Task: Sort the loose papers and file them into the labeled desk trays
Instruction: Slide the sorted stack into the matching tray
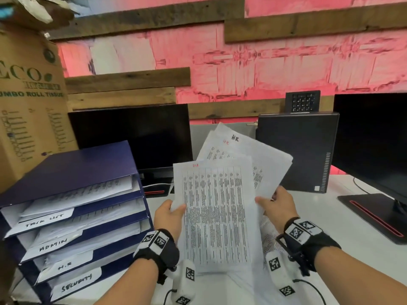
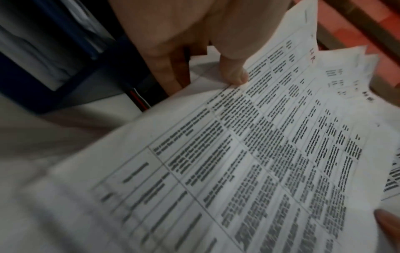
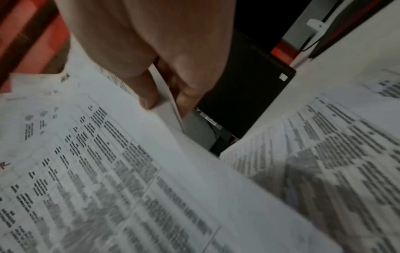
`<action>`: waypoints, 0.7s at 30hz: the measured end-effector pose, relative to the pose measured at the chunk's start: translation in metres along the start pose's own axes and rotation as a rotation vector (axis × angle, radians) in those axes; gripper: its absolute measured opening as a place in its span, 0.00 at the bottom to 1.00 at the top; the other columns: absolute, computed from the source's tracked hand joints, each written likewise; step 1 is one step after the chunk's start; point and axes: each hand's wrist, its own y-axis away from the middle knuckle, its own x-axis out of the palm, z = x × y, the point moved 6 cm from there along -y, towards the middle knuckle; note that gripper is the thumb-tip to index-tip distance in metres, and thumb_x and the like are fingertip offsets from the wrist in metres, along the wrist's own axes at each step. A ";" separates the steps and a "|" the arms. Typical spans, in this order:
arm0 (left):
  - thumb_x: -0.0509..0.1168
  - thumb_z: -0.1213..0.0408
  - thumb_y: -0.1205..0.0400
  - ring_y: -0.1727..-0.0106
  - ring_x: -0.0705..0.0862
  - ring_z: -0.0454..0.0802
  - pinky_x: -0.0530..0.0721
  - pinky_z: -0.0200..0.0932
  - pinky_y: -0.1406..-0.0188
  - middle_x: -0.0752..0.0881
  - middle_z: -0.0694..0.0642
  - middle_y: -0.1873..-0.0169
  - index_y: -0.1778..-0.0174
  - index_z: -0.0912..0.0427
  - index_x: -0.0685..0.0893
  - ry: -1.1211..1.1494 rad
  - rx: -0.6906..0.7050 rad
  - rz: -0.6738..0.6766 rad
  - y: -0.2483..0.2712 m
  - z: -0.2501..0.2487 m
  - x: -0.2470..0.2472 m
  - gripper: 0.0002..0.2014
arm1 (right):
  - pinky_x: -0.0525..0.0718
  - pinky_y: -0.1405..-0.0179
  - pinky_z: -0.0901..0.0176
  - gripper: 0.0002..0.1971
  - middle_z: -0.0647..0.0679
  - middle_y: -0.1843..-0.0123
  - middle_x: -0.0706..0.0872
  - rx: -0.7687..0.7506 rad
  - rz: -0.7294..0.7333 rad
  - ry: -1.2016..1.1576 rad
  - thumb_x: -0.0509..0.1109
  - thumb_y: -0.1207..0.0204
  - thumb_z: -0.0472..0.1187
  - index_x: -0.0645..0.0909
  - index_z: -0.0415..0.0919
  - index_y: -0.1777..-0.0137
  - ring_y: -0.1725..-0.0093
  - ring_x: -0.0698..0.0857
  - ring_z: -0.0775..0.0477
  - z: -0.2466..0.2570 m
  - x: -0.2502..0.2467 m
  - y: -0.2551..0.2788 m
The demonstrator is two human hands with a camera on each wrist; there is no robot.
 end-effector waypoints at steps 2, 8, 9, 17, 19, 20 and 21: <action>0.70 0.53 0.22 0.48 0.87 0.50 0.84 0.51 0.41 0.88 0.51 0.48 0.44 0.56 0.85 -0.008 0.024 -0.046 -0.009 -0.005 0.001 0.15 | 0.84 0.49 0.55 0.18 0.50 0.48 0.86 -0.094 -0.041 -0.001 0.71 0.27 0.27 0.78 0.41 0.39 0.50 0.85 0.51 0.025 -0.001 -0.001; 0.66 0.66 0.17 0.42 0.85 0.52 0.80 0.43 0.43 0.87 0.53 0.44 0.38 0.60 0.85 -0.030 0.127 -0.067 0.000 -0.034 0.011 0.12 | 0.81 0.54 0.63 0.15 0.56 0.53 0.85 -0.177 -0.021 0.011 0.71 0.26 0.28 0.80 0.45 0.44 0.53 0.84 0.60 0.049 0.004 0.001; 0.64 0.66 0.16 0.40 0.84 0.53 0.80 0.43 0.41 0.87 0.54 0.43 0.35 0.60 0.83 -0.019 0.143 -0.071 0.006 -0.036 0.011 0.14 | 0.82 0.53 0.61 0.14 0.55 0.54 0.86 -0.164 -0.019 0.014 0.72 0.26 0.28 0.81 0.44 0.45 0.54 0.84 0.59 0.044 0.004 0.002; 0.61 0.70 0.15 0.37 0.83 0.53 0.80 0.48 0.36 0.86 0.54 0.40 0.36 0.54 0.84 0.138 0.126 0.052 0.003 -0.027 0.000 0.15 | 0.84 0.51 0.54 0.06 0.46 0.53 0.88 -0.100 -0.124 0.046 0.70 0.24 0.31 0.83 0.41 0.51 0.55 0.86 0.49 0.011 -0.016 -0.007; 0.63 0.73 0.17 0.46 0.86 0.48 0.82 0.48 0.40 0.89 0.52 0.50 0.44 0.55 0.88 0.100 0.149 0.040 0.003 -0.029 -0.007 0.12 | 0.80 0.58 0.61 0.04 0.46 0.56 0.87 -0.115 -0.178 0.078 0.70 0.23 0.32 0.83 0.40 0.54 0.60 0.85 0.53 0.012 -0.023 -0.009; 0.64 0.74 0.18 0.47 0.86 0.48 0.82 0.51 0.38 0.90 0.53 0.50 0.47 0.57 0.89 0.111 0.156 0.063 0.003 -0.030 -0.008 0.12 | 0.78 0.59 0.62 0.03 0.46 0.57 0.87 -0.124 -0.205 0.078 0.70 0.23 0.32 0.83 0.40 0.55 0.60 0.85 0.51 0.013 -0.026 -0.010; 0.64 0.75 0.18 0.46 0.86 0.47 0.81 0.53 0.36 0.90 0.53 0.48 0.47 0.55 0.89 0.090 0.167 0.101 0.006 -0.034 -0.008 0.12 | 0.78 0.60 0.62 0.03 0.47 0.58 0.87 -0.131 -0.222 0.073 0.70 0.23 0.32 0.83 0.40 0.56 0.60 0.85 0.50 0.014 -0.027 -0.010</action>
